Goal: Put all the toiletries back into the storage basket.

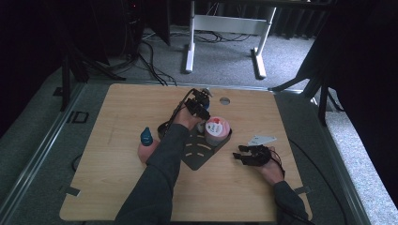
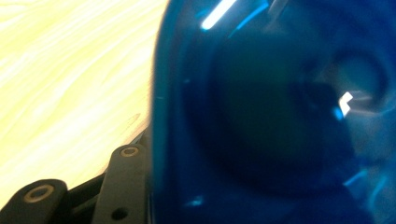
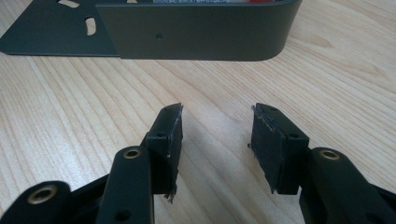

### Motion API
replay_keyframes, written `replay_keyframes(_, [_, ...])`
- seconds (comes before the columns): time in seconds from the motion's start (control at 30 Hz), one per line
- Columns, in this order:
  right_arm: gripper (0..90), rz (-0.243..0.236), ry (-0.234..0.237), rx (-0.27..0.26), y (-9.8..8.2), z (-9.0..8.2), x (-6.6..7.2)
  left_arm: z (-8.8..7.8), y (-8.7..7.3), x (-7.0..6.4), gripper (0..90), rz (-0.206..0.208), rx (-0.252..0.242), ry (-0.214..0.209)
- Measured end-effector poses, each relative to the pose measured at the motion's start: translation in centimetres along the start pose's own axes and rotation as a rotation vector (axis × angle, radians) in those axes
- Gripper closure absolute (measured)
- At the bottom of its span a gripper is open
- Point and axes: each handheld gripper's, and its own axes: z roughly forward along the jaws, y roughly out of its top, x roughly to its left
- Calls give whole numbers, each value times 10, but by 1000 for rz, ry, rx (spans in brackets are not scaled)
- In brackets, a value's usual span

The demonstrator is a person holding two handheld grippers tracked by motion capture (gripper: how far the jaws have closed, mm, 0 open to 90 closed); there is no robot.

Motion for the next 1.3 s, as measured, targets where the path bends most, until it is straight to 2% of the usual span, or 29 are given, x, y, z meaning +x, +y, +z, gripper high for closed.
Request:
replay_keyframes(0.37, [532,0,0,2,0,0,0,1,-2,-1,476,2,12,4])
replay_keyframes(0.57, [531,0,0,2,0,0,0,-6,-4,-1,469,10,16,8])
replay_keyframes(0.77, [530,-2,-1,3,0,0,0,-18,-11,2,462,-7,3,16])
replay_keyframes(0.87, [530,-1,-1,2,0,0,0,-23,-15,2,453,0,12,26])
replay_keyframes(1.0, [530,-1,-1,2,0,0,0,-31,-19,3,450,-11,10,28])
replay_keyframes(1.3, [530,0,-1,1,0,0,1,-46,-27,0,445,17,23,41])
